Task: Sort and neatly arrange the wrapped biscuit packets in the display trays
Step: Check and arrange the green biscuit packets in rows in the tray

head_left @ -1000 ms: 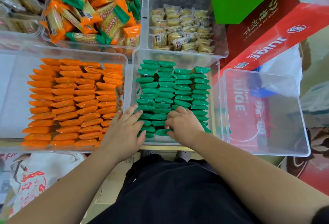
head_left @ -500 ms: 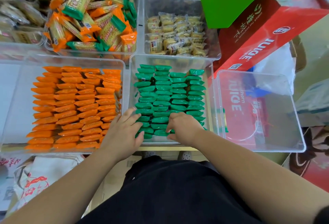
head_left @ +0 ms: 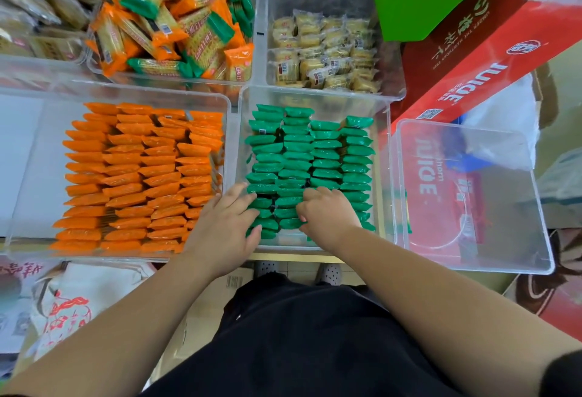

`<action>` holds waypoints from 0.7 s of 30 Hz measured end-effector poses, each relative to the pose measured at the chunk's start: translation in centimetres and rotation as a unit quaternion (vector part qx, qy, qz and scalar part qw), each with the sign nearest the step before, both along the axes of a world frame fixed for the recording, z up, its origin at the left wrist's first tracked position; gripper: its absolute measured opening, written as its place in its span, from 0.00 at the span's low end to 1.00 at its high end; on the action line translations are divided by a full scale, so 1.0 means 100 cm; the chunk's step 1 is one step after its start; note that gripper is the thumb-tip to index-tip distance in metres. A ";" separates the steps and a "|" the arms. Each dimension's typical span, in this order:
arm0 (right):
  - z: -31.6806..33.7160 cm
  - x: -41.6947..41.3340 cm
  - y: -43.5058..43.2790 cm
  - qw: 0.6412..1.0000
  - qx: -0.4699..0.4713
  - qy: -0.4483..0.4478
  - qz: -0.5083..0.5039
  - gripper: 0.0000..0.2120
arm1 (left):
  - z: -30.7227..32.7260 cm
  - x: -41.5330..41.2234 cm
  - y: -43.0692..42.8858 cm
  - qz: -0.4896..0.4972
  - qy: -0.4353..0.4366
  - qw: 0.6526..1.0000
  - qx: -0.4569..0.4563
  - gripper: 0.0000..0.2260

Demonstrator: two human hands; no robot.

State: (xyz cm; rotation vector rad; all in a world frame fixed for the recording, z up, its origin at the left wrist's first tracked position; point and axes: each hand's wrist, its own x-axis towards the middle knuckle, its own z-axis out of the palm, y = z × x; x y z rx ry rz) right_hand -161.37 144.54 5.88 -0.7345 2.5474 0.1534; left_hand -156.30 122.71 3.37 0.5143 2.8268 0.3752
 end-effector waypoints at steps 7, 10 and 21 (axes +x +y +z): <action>0.015 0.000 0.012 0.994 -0.076 -0.024 -0.072 0.08 | 0.002 0.000 0.001 0.008 0.003 1.000 0.005 0.20; 0.031 0.002 0.022 0.973 -0.150 -0.042 -0.169 0.07 | 0.002 0.002 -0.001 0.011 0.016 0.999 0.033 0.15; 0.099 0.017 0.051 0.720 -0.503 -0.111 -0.465 0.08 | 0.070 0.010 0.017 0.297 -0.110 0.876 0.363 0.11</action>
